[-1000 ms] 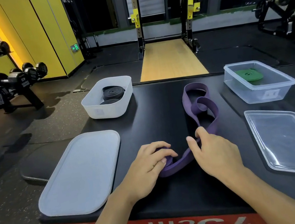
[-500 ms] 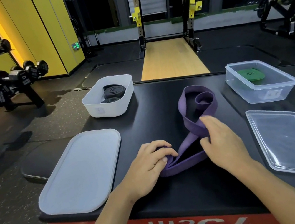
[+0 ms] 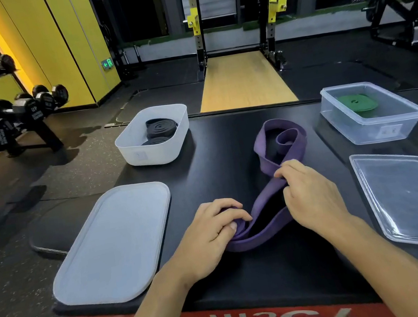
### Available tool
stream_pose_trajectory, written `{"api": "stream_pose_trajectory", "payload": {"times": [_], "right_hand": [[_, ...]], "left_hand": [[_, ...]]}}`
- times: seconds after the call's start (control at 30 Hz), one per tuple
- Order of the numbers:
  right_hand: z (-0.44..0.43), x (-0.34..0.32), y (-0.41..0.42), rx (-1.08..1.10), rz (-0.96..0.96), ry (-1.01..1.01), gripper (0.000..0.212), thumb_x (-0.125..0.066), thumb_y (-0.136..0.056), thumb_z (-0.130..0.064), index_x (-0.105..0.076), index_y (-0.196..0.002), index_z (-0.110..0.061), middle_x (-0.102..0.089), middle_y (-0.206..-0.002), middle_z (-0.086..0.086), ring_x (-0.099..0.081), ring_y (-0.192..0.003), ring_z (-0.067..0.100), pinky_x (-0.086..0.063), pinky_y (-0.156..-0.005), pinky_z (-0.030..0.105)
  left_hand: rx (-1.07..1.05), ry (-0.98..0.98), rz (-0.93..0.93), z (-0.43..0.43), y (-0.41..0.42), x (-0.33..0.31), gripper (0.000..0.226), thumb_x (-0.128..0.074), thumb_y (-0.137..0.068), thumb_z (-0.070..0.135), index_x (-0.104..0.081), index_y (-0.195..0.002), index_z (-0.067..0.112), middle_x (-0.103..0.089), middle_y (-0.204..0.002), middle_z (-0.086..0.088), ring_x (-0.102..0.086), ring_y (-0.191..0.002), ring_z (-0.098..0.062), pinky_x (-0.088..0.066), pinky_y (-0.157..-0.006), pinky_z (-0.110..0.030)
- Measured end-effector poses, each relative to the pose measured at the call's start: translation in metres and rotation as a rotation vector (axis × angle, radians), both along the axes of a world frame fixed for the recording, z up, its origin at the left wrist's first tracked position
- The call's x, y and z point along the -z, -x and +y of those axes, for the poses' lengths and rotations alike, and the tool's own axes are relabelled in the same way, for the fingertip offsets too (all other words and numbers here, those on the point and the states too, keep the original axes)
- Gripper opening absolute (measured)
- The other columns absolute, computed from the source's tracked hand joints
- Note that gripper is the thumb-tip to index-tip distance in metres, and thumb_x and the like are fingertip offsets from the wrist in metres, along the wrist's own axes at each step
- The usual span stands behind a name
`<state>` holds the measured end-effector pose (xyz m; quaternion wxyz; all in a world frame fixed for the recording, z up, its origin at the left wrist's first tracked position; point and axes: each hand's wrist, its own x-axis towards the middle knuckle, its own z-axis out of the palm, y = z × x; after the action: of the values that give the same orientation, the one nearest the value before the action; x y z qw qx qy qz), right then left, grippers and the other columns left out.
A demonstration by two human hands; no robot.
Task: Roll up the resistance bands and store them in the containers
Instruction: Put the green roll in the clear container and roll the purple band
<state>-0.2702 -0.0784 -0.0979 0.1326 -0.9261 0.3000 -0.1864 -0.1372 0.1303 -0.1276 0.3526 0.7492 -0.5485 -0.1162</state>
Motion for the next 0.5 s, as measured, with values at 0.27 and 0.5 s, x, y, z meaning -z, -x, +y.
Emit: {"api": "stream_pose_trajectory", "payload": {"times": [0.27,0.5], "right_hand": [[0.002,0.010,0.006,0.256,-0.039,0.072,0.080,-0.064,-0.090,-0.032,-0.024,-0.156,-0.012,-0.025,-0.153,0.010,-0.057,-0.109,0.041,-0.047,-0.085,0.047],[-0.015,0.018,0.027,0.461,0.175,0.054,0.072,-0.049,-0.091,-0.066,-0.054,-0.135,-0.008,-0.048,-0.128,0.014,-0.051,-0.119,0.035,-0.038,-0.101,0.047]], "left_hand": [[-0.004,-0.007,0.013,-0.001,0.000,0.001,0.037,-0.039,-0.104,0.026,-0.068,-0.122,0.041,-0.047,-0.137,0.030,-0.038,-0.136,-0.011,-0.026,-0.111,-0.015],[-0.010,-0.006,0.025,-0.001,0.000,0.002,0.036,-0.039,-0.104,0.027,-0.067,-0.121,0.043,-0.047,-0.137,0.030,-0.037,-0.136,-0.010,-0.030,-0.113,-0.023]]}}
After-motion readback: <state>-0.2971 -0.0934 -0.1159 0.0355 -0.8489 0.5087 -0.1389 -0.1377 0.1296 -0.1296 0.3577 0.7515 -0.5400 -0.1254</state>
